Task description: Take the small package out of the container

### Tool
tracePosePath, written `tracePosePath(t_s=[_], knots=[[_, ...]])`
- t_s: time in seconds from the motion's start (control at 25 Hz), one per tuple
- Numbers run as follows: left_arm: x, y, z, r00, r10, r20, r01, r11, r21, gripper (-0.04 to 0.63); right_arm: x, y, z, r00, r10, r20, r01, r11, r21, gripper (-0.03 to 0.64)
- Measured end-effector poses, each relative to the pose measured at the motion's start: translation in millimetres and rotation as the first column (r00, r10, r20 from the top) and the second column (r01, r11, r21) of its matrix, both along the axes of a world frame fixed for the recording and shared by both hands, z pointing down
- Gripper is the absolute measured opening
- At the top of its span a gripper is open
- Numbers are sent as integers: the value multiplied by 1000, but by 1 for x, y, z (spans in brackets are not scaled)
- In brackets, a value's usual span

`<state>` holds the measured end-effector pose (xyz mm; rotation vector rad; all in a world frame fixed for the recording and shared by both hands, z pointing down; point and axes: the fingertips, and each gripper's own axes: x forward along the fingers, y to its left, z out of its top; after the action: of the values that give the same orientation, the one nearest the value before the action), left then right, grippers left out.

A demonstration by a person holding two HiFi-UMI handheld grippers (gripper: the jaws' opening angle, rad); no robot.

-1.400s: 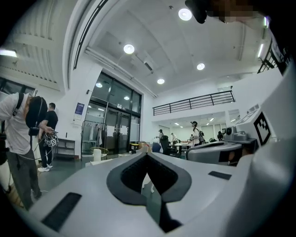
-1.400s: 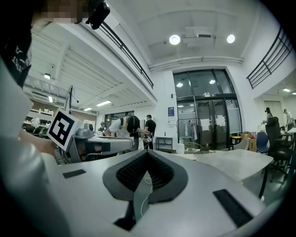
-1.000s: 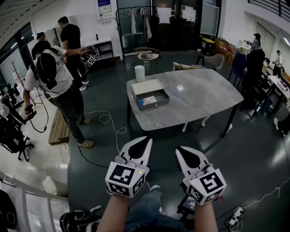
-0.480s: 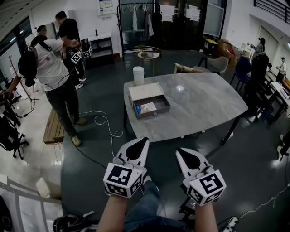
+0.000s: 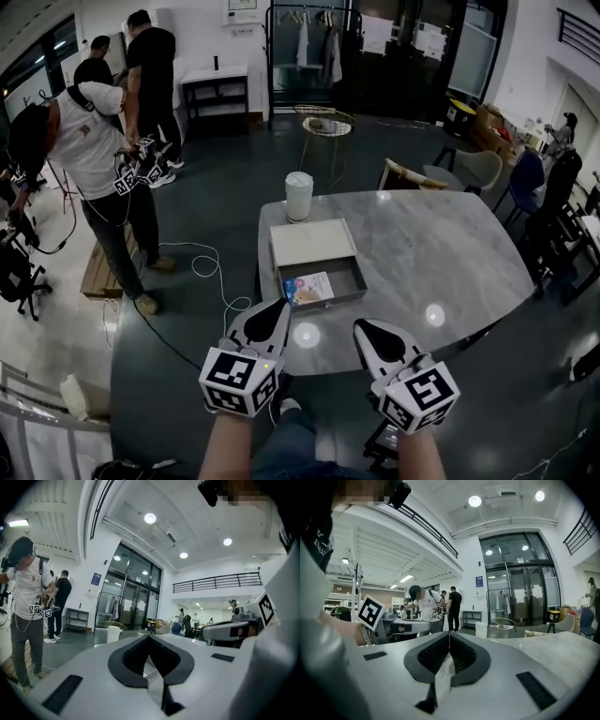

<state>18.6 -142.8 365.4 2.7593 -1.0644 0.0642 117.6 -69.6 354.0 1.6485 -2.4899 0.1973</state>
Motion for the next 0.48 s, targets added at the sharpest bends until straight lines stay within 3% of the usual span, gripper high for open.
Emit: tracePosePath(t_s=[0.24,0.48], knots=[[7,-68,10,999,-40,36,41,999,-24,12,20,-82,6,1000,7,12,-6,1000,-17,26],[-5,-107,13,991,-129,42,130,991,-43,12,28,-120,13,999,-27,-17,27,999,-28,28]])
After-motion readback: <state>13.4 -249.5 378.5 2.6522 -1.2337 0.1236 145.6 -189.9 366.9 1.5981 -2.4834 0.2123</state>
